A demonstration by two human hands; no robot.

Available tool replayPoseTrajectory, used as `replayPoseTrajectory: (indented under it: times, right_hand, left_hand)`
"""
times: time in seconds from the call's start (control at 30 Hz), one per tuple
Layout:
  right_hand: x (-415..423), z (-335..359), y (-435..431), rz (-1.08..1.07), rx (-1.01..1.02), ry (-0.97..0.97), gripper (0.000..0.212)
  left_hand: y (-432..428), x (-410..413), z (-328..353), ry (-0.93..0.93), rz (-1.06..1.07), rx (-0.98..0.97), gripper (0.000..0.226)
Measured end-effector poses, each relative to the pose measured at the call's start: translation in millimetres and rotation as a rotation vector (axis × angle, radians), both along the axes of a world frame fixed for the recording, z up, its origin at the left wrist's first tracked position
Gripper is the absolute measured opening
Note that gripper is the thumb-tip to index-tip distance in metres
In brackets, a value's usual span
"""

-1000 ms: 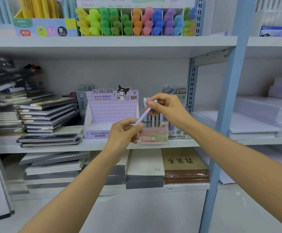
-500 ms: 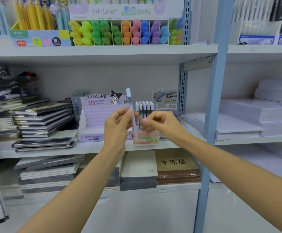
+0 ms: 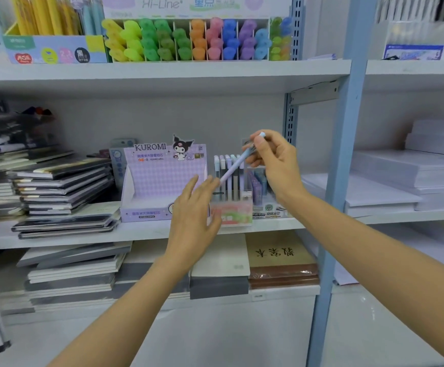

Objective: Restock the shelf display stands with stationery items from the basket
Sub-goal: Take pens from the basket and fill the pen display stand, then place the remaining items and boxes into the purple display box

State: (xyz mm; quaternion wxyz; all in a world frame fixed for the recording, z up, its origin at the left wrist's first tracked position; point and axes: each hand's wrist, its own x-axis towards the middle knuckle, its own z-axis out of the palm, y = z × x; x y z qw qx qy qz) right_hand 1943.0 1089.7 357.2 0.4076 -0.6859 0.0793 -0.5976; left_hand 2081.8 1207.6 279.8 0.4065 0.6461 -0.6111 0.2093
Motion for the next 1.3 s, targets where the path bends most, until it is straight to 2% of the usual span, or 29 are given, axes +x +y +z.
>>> replayPoseTrajectory:
  times: [0.1, 0.33, 0.53, 0.8, 0.87, 1.0, 1.07, 1.13, 1.2, 1.3]
  right_hand:
    - [5.8, -6.1, -12.5, -0.077, -0.009, 0.018, 0.013]
    - [28.2, -26.6, -26.1, -0.128, -0.153, 0.280, 0.015]
    - [36.4, -13.9, -34.0, -0.135, -0.238, 0.430, 0.015]
    - [50.0, -28.0, -29.0, -0.314, -0.383, 0.377, 0.012]
    - [50.3, -32.5, -30.6, -0.336, -0.400, 0.421, 0.017]
    - [43.1, -41.9, -26.5, -0.303, -0.425, 0.537, 0.044]
    - [31.8, -48.5, -20.0, -0.310, -0.469, 0.531, 0.053]
    - [15.7, -58.7, -11.5, -0.311, -0.525, 0.436, 0.047]
    - [-3.4, -77.9, -1.5, -0.270, -0.541, 0.365, 0.030]
    - [-31.2, -129.9, 7.1, -0.188, -0.504, 0.448, 0.015]
  left_hand:
    - [-5.3, 4.0, -12.8, -0.100, 0.054, 0.135, 0.067]
    - [-12.2, 10.4, -20.7, -0.140, 0.048, 0.083, 0.065]
    - [-15.1, 12.4, -24.8, -0.136, 0.026, 0.066, 0.065]
    - [-19.0, 11.4, -30.3, -0.150, 0.043, 0.083, 0.071]
    - [-19.4, 12.1, -30.0, -0.157, 0.051, 0.097, 0.071]
    - [-18.8, 13.0, -28.5, -0.174, 0.053, 0.136, 0.076]
    - [-17.7, 12.0, -27.5, -0.160, 0.049, 0.142, 0.077]
    - [-15.8, 7.1, -29.7, -0.143, 0.047, 0.095, 0.073]
    - [-14.7, -2.2, -42.1, -0.127, 0.038, -0.031, 0.062]
    - [-16.0, -20.3, -85.6, -0.033, 0.022, -0.166, 0.039]
